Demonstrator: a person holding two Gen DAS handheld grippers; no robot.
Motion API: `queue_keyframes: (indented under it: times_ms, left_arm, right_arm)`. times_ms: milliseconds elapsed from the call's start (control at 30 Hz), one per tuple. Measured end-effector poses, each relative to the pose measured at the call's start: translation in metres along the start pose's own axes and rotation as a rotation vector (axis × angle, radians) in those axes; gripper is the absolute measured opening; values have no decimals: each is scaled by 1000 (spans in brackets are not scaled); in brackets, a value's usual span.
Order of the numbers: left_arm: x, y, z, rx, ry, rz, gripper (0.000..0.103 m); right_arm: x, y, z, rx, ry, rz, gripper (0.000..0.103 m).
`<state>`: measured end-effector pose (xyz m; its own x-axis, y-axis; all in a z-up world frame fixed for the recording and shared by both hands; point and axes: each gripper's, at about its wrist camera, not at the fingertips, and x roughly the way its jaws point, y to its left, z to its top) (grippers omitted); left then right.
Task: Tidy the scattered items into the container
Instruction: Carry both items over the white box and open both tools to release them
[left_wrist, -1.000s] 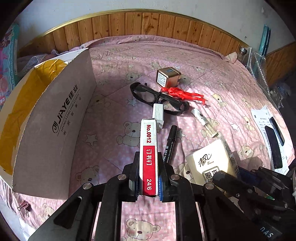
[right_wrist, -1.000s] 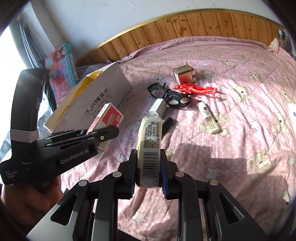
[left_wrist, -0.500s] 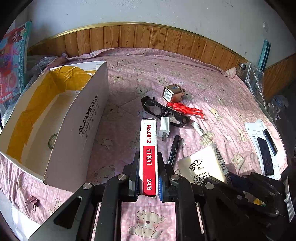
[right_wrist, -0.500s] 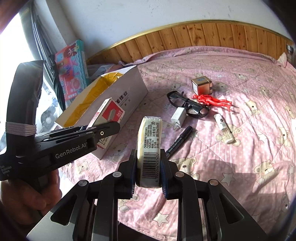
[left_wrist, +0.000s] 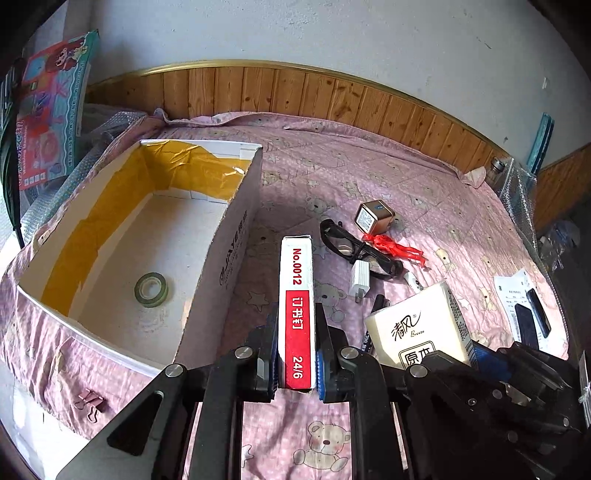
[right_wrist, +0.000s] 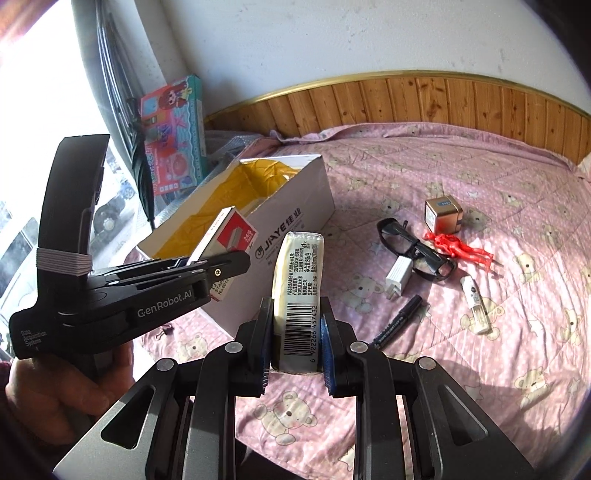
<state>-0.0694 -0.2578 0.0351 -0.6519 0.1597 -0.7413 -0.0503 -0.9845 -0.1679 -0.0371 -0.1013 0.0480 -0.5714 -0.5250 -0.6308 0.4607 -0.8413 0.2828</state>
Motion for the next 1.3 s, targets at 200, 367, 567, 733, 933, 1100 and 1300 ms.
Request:
queue_keyframes:
  times_ms: [200, 367, 567, 733, 933, 1100, 1300]
  left_arm:
    - [-10, 19, 9, -30, -25, 24, 15]
    - [-19, 36, 20, -46, -50, 54, 15]
    - [-27, 55, 31, -68, -76, 85, 15]
    - [-30, 70, 39, -85, -89, 108, 15]
    - [-30, 87, 48, -99, -92, 143, 15]
    - [-24, 103, 52, -111, -80, 178, 15]
    - [-13, 123, 54, -121, -56, 215, 15]
  right_arm:
    - [8, 21, 18, -66, 0, 22, 23]
    - [15, 37, 36, -120, -10, 42, 23]
    - [22, 55, 58, -177, -25, 63, 23]
    - [29, 66, 74, -209, -38, 77, 23]
    - [44, 75, 90, -235, -43, 94, 23]
    - [62, 81, 99, -243, -23, 112, 23]
    - [88, 90, 110, -255, 11, 129, 23]
